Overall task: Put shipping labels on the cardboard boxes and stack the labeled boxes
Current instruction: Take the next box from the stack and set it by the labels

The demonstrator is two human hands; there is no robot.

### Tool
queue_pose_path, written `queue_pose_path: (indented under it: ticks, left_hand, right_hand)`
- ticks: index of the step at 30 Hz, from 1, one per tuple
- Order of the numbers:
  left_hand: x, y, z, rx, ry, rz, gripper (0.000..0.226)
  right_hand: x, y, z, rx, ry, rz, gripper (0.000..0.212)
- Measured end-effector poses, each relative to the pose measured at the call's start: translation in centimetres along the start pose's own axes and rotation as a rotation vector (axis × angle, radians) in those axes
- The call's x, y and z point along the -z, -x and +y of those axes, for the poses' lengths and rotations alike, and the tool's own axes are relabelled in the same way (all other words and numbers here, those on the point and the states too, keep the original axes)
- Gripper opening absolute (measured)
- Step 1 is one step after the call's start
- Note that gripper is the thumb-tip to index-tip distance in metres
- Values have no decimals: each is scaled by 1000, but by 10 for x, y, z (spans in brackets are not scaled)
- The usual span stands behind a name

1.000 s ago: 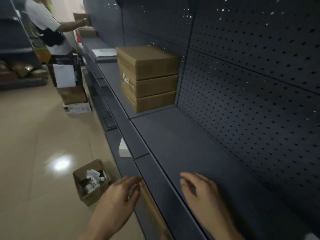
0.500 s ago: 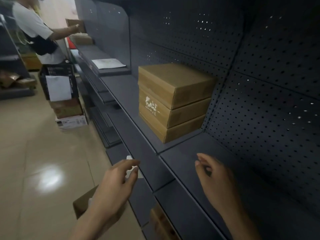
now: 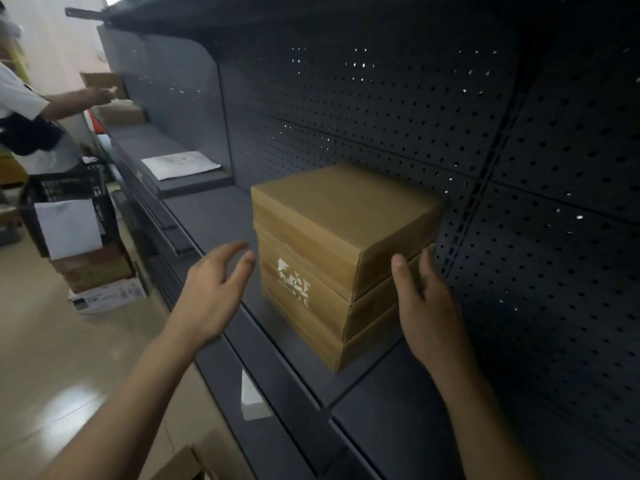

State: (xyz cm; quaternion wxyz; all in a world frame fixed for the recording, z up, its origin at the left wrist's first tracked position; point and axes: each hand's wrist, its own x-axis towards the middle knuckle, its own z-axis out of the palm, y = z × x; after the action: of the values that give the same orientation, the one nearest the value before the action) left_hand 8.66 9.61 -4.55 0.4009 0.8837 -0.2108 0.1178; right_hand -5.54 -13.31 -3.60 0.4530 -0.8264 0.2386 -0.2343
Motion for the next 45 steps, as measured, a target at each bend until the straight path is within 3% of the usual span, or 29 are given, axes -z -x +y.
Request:
queue_pose_path:
  ticks: [7, 10, 15, 18, 22, 26, 30, 36, 39, 41, 45]
  left_hand:
    - [-5, -96, 2, 41, 120, -33, 53]
    - [-11, -125, 0, 90, 230, -121, 49]
    - [-24, -158, -8, 179, 572, -253, 42]
    - [-25, -156, -9, 134, 622, -274, 38]
    - [-22, -132, -4, 84, 674, -276, 48]
    - [-19, -91, 18, 26, 686, -285, 50]
    - [-32, -45, 50, -20, 693, -326, 52]
    - [-61, 35, 105, -72, 706, -308, 61]
    - [-78, 80, 136, -67, 691, -329, 55]
    - [-90, 114, 154, -74, 692, -368, 49]
    - [-124, 178, 179, -69, 720, -477, 47]
  right_hand:
    - [-15, -47, -13, -169, -50, 78, 93]
    - [-23, -53, -20, -283, -183, 107, 73]
    - [-38, -58, -31, -306, -366, 179, 42]
    - [-43, -53, -38, -291, -398, 239, 40]
    - [-38, -33, -34, -280, -504, 306, 52]
    - [-8, -1, -21, -286, -514, 411, 92]
    - [33, 43, -1, -277, -532, 491, 99]
    - [92, 120, 37, -235, -626, 550, 75]
    - [129, 156, 64, -240, -635, 562, 76]
    - [155, 181, 84, -263, -646, 572, 80]
    - [204, 225, 123, -288, -616, 574, 65]
